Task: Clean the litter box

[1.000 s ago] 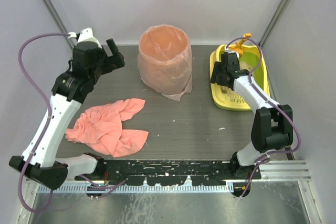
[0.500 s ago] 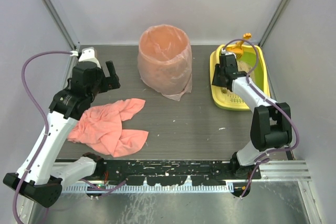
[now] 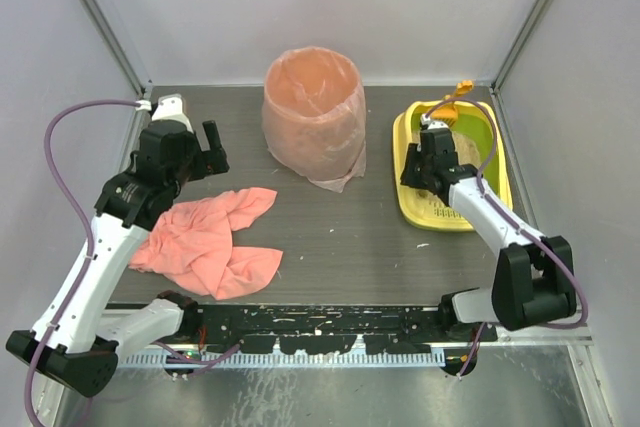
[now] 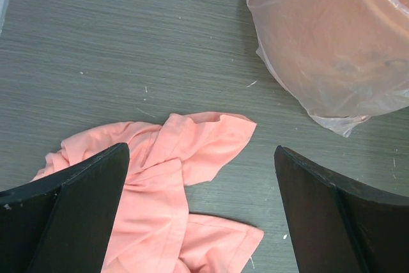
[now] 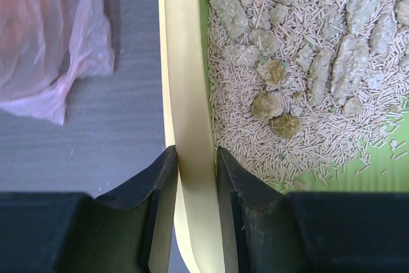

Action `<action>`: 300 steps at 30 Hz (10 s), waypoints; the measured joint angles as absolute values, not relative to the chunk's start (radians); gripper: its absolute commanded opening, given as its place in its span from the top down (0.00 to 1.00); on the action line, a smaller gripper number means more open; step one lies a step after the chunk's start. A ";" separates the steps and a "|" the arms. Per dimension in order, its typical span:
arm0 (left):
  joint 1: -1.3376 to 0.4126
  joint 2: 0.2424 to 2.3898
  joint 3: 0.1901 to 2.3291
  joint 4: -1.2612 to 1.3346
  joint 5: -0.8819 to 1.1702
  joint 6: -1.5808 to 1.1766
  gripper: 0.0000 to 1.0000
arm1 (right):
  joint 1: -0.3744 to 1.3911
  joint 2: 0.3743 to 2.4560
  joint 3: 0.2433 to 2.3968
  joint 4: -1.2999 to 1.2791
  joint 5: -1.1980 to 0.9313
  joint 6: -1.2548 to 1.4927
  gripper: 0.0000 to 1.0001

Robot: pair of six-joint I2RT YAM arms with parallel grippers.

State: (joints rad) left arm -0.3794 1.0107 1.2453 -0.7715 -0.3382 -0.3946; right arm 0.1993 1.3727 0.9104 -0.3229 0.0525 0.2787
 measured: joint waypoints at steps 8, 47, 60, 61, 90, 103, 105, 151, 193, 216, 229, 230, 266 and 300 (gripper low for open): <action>-0.379 0.976 1.231 -0.796 -0.348 -0.377 0.02 | 0.332 1.236 0.829 -0.417 0.051 0.342 0.75; -0.379 0.874 1.183 -0.889 -0.396 -0.376 0.02 | 1.021 1.410 0.905 -0.261 0.107 0.426 0.76; -0.379 0.875 1.173 -0.891 -0.402 -0.376 0.02 | 1.093 1.454 0.949 -0.261 0.119 0.408 0.46; -0.379 0.876 1.173 -0.892 -0.402 -0.376 0.02 | 1.094 1.451 0.949 -0.269 0.129 0.403 0.44; -0.379 0.696 0.971 -0.895 -0.413 -0.323 0.02 | 0.703 1.279 1.011 -0.059 0.268 0.217 0.29; -0.379 0.707 0.965 -0.894 -0.420 -0.313 0.02 | 0.674 1.465 0.986 0.244 0.040 0.262 0.37; -0.379 0.707 0.965 -0.894 -0.420 -0.311 0.02 | 0.674 1.477 0.961 0.311 0.039 0.265 0.40; -0.379 0.729 0.960 -0.889 -0.419 -0.298 0.02 | 0.682 1.511 0.845 0.763 0.088 0.094 0.85; -0.380 0.950 0.740 0.432 0.802 -0.139 0.44 | 0.680 1.026 0.918 0.024 -0.525 -0.294 0.99; -0.544 1.202 0.851 0.445 1.018 0.188 0.47 | 0.680 1.022 1.044 -0.118 -0.607 -0.357 0.99; -0.572 1.202 0.851 0.435 1.033 0.203 0.58 | 0.680 1.038 1.047 -0.121 -0.643 -0.356 0.99; -0.574 1.202 0.851 0.434 1.034 0.203 0.59 | 0.680 1.039 1.047 -0.120 -0.644 -0.356 0.99; -0.683 1.197 0.898 0.170 0.656 0.314 1.00 | 0.680 0.966 0.984 -0.075 -0.248 -0.153 0.26; -0.821 1.275 0.993 0.014 0.210 0.420 1.00 | 0.688 1.083 1.030 -0.131 0.052 0.257 0.49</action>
State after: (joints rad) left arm -0.8211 1.2751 0.9928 0.0139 0.2100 0.4198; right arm 0.6880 1.0832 1.0298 -0.1307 0.0521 0.2565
